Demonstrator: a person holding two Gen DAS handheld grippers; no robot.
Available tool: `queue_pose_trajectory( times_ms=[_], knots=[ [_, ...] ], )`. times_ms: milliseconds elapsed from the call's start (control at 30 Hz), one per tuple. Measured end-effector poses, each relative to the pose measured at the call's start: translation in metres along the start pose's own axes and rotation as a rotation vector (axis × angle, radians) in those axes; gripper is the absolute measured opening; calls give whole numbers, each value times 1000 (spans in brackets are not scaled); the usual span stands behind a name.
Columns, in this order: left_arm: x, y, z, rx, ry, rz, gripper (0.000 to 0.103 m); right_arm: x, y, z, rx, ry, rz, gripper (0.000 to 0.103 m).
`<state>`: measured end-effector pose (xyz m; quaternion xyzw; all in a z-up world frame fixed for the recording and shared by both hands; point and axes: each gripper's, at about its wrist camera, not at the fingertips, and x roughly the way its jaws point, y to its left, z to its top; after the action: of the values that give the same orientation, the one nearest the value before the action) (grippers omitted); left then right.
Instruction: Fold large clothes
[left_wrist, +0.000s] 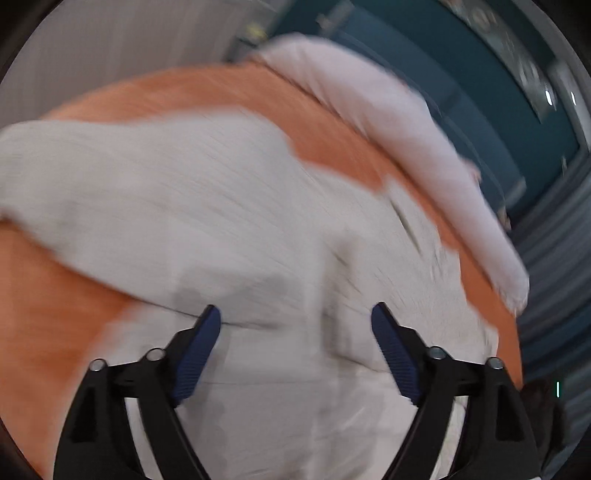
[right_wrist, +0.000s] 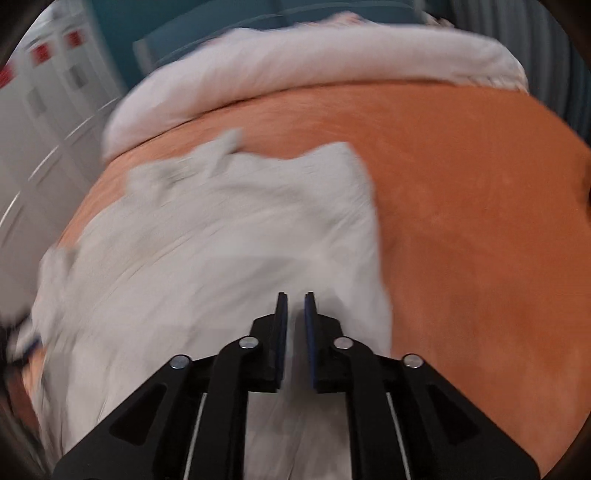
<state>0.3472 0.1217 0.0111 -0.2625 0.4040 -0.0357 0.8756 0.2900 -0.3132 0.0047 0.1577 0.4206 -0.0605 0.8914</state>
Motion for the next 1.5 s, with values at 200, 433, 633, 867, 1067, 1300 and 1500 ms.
queue_pose_trajectory(
  times_ms=[200, 433, 633, 867, 1067, 1300, 1500],
  knots=[
    [-67, 158, 50, -238, -119, 293, 86, -74, 42, -98, -94, 43, 61, 36],
    [-81, 272, 79, -515, -157, 265, 83, -113, 74, -153, -71, 78, 94, 42],
    [-74, 212, 116, -303, -169, 131, 10, -122, 85, -159, -61, 82, 94, 44],
    [-131, -8, 157, 120, -288, -116, 6, -126, 80, -164, -11, 59, 145, 45],
    [-131, -225, 75, 421, -191, -407, 7, -135, 65, -165, 44, 30, 198, 47],
    [-16, -300, -109, 524, 153, -334, 78, -143, 20, -168, 106, 13, 161, 55],
    [9, -228, -135, 485, 209, -230, 78, -135, -15, -146, 147, 2, 153, 57]
  ],
)
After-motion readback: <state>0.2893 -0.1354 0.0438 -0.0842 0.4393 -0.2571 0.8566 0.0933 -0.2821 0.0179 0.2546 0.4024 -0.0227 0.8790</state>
